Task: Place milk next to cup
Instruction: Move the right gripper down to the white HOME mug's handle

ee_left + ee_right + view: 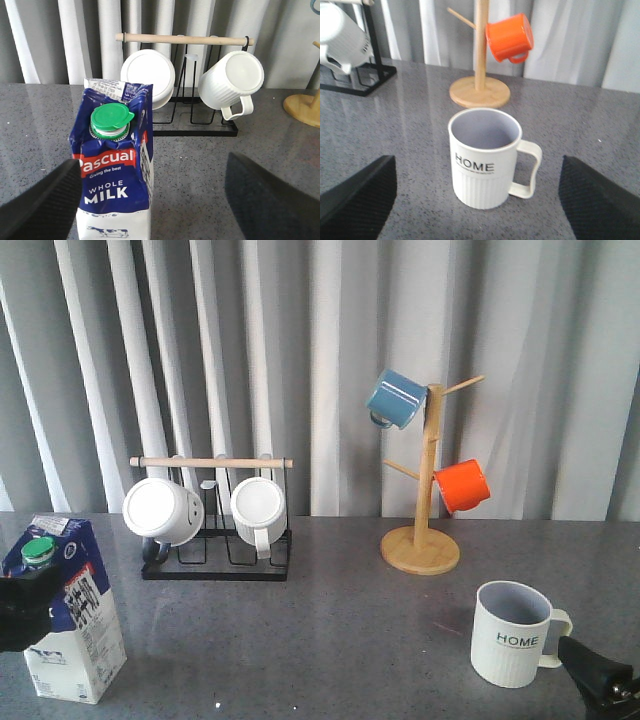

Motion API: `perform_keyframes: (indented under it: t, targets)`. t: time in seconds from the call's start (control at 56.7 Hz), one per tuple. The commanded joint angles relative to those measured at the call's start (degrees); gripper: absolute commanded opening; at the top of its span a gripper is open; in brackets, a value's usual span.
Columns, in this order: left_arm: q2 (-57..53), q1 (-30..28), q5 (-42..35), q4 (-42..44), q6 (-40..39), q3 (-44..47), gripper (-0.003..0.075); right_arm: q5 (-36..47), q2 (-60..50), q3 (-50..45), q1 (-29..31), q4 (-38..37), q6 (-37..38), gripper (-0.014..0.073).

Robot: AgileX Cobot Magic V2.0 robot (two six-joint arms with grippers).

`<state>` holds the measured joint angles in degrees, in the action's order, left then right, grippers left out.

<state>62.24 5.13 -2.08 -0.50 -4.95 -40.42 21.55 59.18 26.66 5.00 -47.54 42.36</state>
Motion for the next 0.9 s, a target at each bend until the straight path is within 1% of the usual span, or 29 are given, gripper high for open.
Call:
perform_keyframes:
  t: [0.0, 0.247, 0.352, 0.493, 0.599, 0.652, 0.758, 0.828, 0.881]
  targets:
    - [-0.8, 0.3, -4.4, -0.4, -0.7, -2.0, 0.0588, 4.7, -0.5, 2.0, 0.4, 0.7, 0.0, 0.0621]
    - [-0.8, 0.3, -4.4, -0.4, -0.7, -2.0, 0.0587, 5.1, -0.5, 2.0, 0.4, 0.7, 0.0, 0.0557]
    - [-0.8, 0.3, -4.4, -0.4, -0.7, -2.0, 0.0587, 2.3, -0.1, 2.0, 0.4, 1.1, -0.4, 0.0540]
    - [-0.8, 0.3, -4.4, -0.4, -0.7, -2.0, 0.0587, -2.8, 2.7, 2.0, 0.4, 4.0, -3.0, 0.0536]
    - [-0.8, 0.3, -4.4, -0.4, -0.7, -2.0, 0.0587, -1.4, 4.3, 2.0, 0.4, 5.8, -4.8, 0.0536]
    - [-0.8, 0.3, -4.4, -0.4, -0.7, -2.0, 0.0587, 0.1, 4.5, 2.0, 0.4, 8.9, -6.0, 0.0536]
    - [-0.8, 0.3, -4.4, -0.4, -0.7, -2.0, 0.0587, 1.5, 4.8, 2.0, 0.7, 16.5, -13.1, 0.0536]
    - [-0.8, 0.3, -4.4, -0.4, -0.7, -2.0, 0.0587, 1.3, 5.4, 2.0, 1.4, 21.5, -20.2, 0.0536]
    - [-0.8, 0.3, -4.4, -0.4, -0.7, -2.0, 0.0587, 1.1, 6.2, 2.0, 1.4, 27.0, -26.0, 0.0536]
